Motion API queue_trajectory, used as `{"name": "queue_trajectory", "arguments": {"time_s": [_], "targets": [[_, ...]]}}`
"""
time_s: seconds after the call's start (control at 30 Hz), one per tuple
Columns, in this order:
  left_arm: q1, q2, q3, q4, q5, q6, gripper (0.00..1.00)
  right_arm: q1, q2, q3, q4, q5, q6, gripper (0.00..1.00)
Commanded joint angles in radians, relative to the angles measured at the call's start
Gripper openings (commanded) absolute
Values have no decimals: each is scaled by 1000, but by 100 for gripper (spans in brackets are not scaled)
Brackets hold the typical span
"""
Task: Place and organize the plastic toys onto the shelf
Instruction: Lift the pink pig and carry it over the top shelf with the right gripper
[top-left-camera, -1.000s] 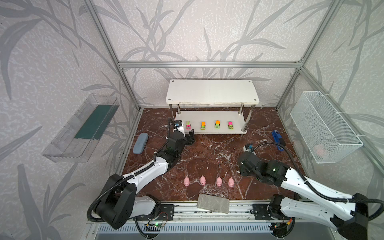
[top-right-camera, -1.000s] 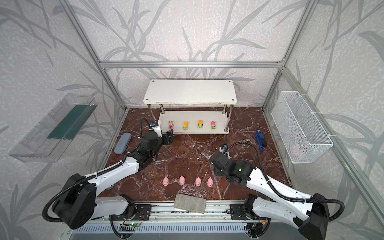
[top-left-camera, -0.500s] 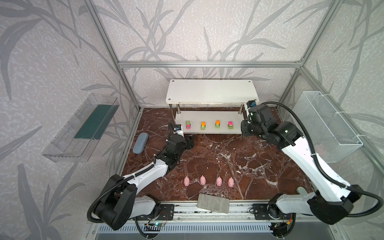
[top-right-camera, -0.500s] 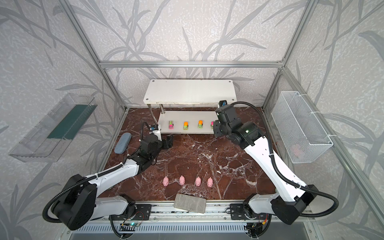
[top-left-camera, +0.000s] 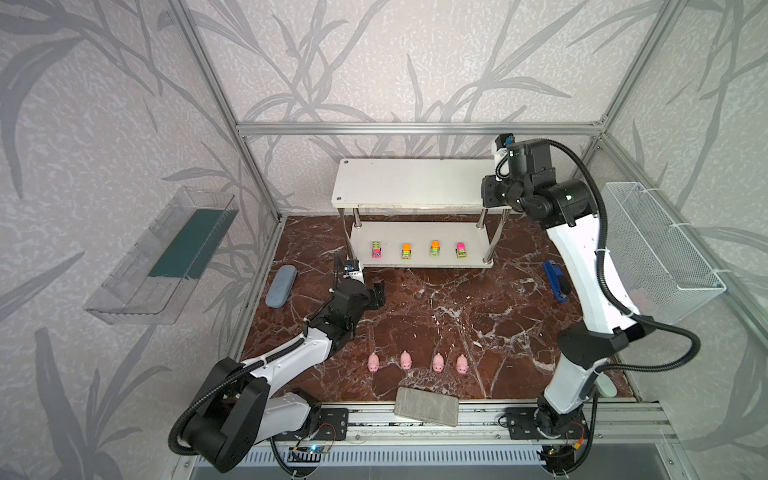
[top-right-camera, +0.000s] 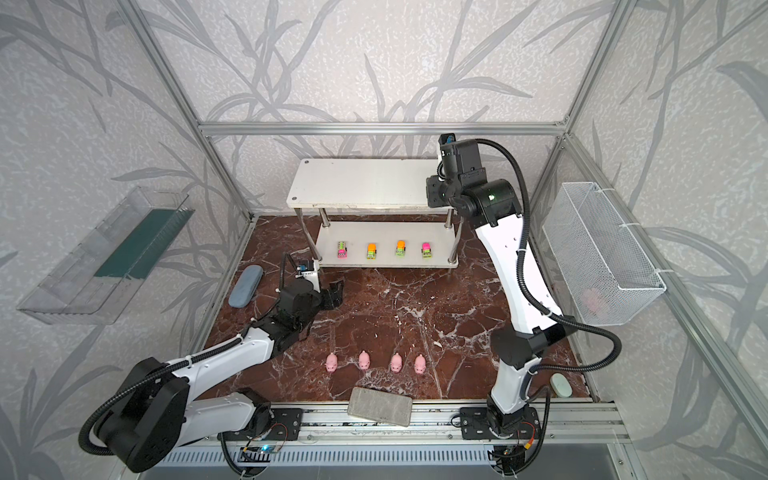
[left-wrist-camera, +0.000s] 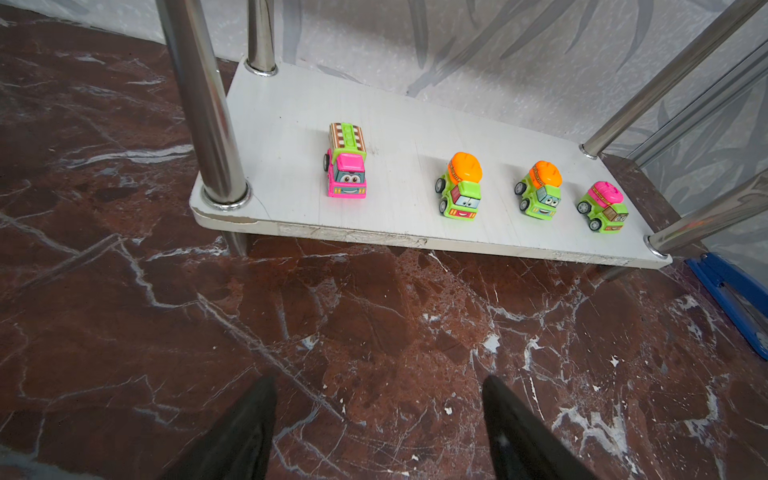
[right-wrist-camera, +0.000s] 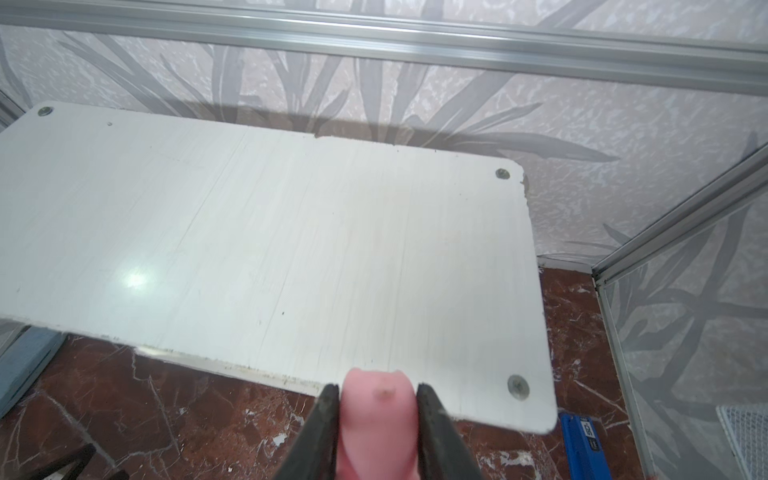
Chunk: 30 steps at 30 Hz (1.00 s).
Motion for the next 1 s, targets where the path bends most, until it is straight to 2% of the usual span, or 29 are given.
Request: {"name": "queue_trajectory", "arguments": {"time_s": [0.0,0.07,0.13,0.37,0.67,0.97], "targets": [[5,-21,-22,-1,3,-24,76,-21,133,220,-146,-19,-42,32],[5,-19,-27,0,-1,-24,76,-37,233,391,-206,-19,-38,32],[6,-17,-27,0,-2,-24,76,-52,284,462,-233,-20,-33,32],[5,4,-19,6,-2,-21,76,-79,207,201,-92,-49,-12,32],[6,34,-1,12,3,-19,76,-81,290,313,-127,-63,-15,33],[6,82,5,39,22,-36,76,-80,316,313,-115,-67,-14,38]]}}
